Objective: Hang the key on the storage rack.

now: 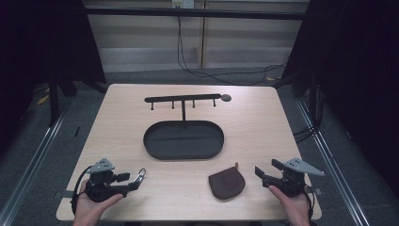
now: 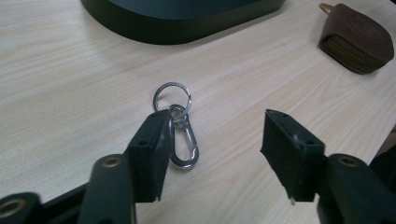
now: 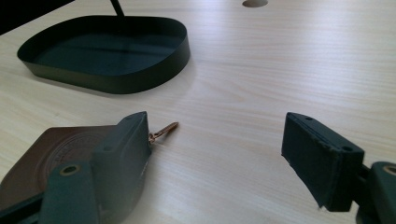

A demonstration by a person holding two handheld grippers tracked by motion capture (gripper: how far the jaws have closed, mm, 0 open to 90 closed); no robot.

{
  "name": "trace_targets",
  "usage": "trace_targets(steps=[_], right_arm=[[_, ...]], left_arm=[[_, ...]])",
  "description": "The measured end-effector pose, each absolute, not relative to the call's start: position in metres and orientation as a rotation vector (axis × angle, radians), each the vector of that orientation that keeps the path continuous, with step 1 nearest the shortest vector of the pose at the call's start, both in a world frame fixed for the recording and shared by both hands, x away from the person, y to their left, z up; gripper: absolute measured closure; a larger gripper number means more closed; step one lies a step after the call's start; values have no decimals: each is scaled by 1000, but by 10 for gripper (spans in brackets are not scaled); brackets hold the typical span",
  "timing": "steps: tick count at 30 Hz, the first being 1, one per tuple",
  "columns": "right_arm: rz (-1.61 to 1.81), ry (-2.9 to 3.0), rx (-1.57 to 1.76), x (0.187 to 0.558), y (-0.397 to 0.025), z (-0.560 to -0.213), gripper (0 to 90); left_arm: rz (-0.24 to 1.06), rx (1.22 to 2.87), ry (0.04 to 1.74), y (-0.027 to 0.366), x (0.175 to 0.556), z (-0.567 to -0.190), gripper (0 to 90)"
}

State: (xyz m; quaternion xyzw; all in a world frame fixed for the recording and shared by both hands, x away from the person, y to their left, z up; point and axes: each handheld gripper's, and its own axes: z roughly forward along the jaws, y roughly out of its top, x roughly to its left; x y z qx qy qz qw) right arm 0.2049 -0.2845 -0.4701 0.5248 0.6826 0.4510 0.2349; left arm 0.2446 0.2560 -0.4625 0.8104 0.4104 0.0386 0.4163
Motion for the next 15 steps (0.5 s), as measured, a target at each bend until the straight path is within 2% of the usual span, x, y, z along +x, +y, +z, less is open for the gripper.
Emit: trace_targets(steps=[13, 14, 15], right_arm=[[1204, 1952, 1461, 205, -281, -469, 212], [1214, 1949, 1471, 205, -282, -469, 211], [1214, 1949, 1471, 205, -282, -469, 211]], left_arm=[[54, 2021, 990, 257, 248, -458, 371], [68, 2038, 973, 255, 247, -456, 420], [68, 2038, 973, 255, 247, -456, 420]])
